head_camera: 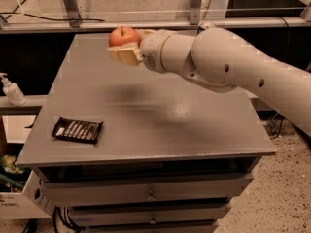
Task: Move apple near pepsi can
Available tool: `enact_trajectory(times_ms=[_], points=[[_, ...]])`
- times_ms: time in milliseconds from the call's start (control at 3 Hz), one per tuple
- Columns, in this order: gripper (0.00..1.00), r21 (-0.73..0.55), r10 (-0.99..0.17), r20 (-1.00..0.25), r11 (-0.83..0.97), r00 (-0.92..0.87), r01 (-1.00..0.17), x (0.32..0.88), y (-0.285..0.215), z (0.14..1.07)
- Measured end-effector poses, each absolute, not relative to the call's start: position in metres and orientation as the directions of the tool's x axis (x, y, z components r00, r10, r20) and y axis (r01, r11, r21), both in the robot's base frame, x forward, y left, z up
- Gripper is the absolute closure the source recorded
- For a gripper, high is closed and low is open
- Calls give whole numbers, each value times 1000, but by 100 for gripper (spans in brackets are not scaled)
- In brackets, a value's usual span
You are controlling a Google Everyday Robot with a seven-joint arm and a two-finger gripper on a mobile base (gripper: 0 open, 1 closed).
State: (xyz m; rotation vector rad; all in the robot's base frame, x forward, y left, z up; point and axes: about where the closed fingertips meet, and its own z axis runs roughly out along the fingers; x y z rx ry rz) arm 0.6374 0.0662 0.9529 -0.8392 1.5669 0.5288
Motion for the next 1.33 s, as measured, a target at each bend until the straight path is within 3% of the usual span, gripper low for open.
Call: enact_trajectory(times_ms=[1333], points=[[100, -171, -272, -949, 870, -161, -463, 659, -114, 927]])
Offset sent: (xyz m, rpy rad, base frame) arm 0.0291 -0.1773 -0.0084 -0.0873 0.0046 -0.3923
